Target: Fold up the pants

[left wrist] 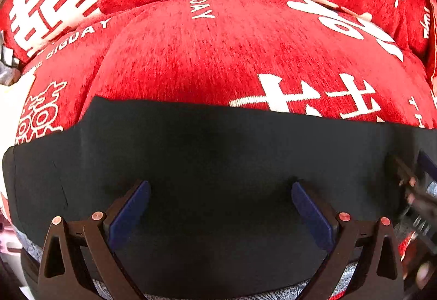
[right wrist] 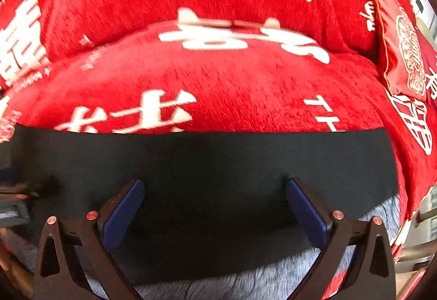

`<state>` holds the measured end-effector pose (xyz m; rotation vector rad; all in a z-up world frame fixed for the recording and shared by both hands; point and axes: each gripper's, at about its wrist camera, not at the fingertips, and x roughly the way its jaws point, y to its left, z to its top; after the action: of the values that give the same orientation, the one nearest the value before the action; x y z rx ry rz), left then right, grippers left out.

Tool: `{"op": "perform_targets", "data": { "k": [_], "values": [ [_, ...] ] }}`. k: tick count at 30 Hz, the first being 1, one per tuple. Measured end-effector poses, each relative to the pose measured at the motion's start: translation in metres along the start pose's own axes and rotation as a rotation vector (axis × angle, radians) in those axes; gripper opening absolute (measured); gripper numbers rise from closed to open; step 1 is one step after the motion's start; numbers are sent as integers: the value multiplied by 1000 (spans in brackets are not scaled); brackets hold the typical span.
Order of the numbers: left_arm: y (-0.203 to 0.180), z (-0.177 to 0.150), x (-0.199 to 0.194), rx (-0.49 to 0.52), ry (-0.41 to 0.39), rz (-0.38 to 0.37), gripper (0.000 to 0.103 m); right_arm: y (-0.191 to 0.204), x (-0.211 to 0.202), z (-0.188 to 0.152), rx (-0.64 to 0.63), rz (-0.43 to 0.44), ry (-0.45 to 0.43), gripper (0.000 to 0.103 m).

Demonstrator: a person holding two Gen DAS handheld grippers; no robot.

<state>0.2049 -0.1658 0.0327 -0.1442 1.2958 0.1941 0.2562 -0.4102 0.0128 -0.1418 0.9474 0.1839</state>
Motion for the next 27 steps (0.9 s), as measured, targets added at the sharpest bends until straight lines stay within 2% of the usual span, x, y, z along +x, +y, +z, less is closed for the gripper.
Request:
{"op": "perform_targets", "data": {
  "k": [2, 4, 6, 8, 11, 14, 16, 18, 22, 24, 27],
  "values": [
    [-2, 3, 2, -2, 3, 8, 103, -17, 3, 8, 36, 7, -24, 103],
    [-6, 2, 0, -16, 9, 16, 103, -37, 7, 17, 54, -55, -25, 103],
    [-11, 0, -3, -17, 18, 8, 103, -62, 4, 20, 100, -76, -12, 103],
    [-20, -3, -7, 0, 22, -13, 103, -86, -11, 15, 150, -97, -37, 103],
    [-43, -10, -10, 41, 27, -45, 103, -125, -47, -16, 235, -75, -91, 103],
    [-75, -16, -12, 122, 20, -58, 103, -143, -74, -55, 291, -56, -107, 103],
    [-94, -16, -14, 158, 2, -42, 103, -151, -82, -83, 314, -26, -99, 103],
    [-111, -11, -7, 163, 35, -60, 103, -159, -78, -106, 351, 32, -95, 103],
    [-126, -4, -3, 142, 27, -12, 103, -166, -55, -124, 409, 156, -60, 102],
    [-129, -1, -2, 142, 28, -6, 103, -164, -53, -127, 414, 219, -87, 102],
    [-129, 1, 0, 128, 26, -13, 103, -156, -52, -128, 380, 269, -161, 102]
  ]
}}
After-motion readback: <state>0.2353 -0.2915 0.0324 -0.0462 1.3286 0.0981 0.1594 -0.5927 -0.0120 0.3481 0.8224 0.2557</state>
